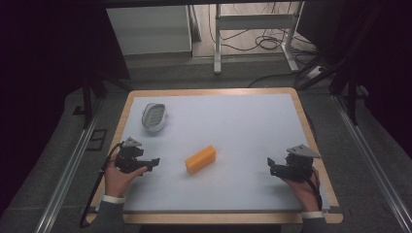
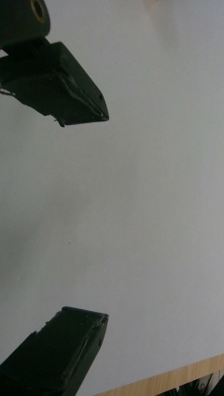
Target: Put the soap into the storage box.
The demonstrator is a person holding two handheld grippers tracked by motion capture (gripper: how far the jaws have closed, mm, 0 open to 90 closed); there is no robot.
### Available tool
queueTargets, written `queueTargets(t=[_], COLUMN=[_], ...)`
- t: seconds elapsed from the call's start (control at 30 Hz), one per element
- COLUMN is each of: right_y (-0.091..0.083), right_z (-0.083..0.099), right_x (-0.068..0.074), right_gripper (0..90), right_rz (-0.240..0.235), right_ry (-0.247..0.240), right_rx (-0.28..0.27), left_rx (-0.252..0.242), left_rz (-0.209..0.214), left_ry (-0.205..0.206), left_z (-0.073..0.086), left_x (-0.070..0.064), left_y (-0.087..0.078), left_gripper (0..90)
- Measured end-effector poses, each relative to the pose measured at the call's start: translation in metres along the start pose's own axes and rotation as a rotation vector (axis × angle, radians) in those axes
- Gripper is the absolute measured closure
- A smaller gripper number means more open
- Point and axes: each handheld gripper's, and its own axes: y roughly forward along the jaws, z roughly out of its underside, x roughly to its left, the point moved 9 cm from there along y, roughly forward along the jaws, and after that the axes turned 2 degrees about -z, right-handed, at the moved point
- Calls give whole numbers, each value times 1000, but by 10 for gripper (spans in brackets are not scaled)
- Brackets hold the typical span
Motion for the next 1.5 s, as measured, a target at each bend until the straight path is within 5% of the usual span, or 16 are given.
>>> queueTargets(t=[0.57, 1.1, 1.23, 1.5], right_y=[-11, -14, -16, -17], right_z=[1, 6, 8, 10], right_x=[-12, -10, -13, -15], right_gripper=[44, 44, 44, 51], right_rz=[15, 15, 12, 19], right_ry=[32, 8, 18, 15], right_rx=[-17, -16, -17, -7], left_rx=[-12, 12, 13, 5], left_rz=[3, -16, 16, 16], left_ry=[-6, 1, -9, 37], left_z=[-1, -3, -3, -20], left_x=[4, 4, 1, -3], left_y=[-8, -12, -16, -28], left_gripper=[199, 204, 205, 206])
